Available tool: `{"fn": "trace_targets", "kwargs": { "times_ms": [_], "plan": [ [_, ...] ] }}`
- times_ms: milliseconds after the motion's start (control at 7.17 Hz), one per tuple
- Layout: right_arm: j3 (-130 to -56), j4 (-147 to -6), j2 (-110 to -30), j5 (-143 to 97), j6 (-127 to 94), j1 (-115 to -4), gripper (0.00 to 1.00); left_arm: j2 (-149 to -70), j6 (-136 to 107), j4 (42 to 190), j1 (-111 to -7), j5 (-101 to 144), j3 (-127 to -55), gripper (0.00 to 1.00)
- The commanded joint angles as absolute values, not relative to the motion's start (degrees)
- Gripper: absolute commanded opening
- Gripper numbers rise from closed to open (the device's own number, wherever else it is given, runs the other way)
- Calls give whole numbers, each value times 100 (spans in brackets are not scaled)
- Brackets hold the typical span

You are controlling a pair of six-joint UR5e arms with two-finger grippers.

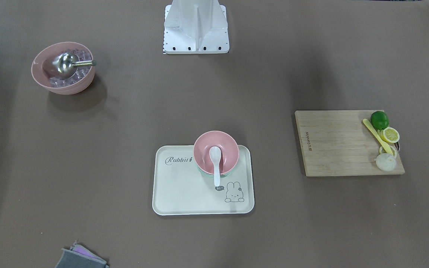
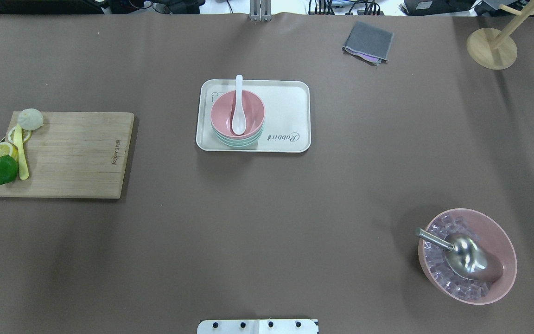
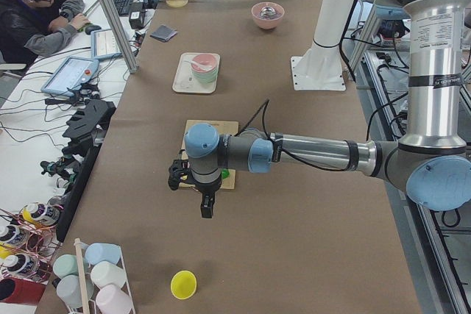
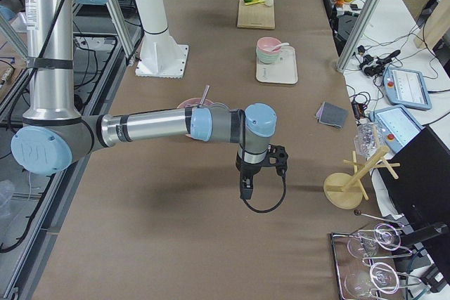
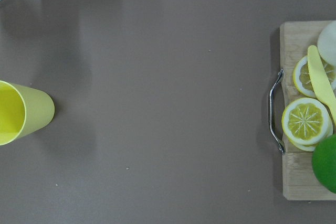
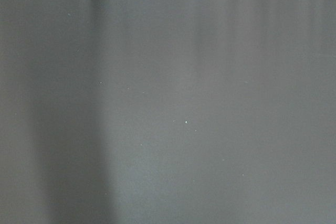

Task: Stack pink bowl on green and place spoon

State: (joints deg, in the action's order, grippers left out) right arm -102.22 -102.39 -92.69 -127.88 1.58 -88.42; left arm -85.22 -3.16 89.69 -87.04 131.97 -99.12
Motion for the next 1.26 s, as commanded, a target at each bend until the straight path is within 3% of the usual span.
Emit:
{"fn": "trace_targets", "kwargs": {
  "times_ms": [0,1116],
  "plan": [
    [-10213,-10239,-9290,-12788,158,-8842,100,-8351,-316,8974,-8893,13192,-9949,98],
    [-10222,-10064,-9343,-12788,141,-8833,100,-8332,-316,9026,-8974,13184,-10177,98]
  ]
}}
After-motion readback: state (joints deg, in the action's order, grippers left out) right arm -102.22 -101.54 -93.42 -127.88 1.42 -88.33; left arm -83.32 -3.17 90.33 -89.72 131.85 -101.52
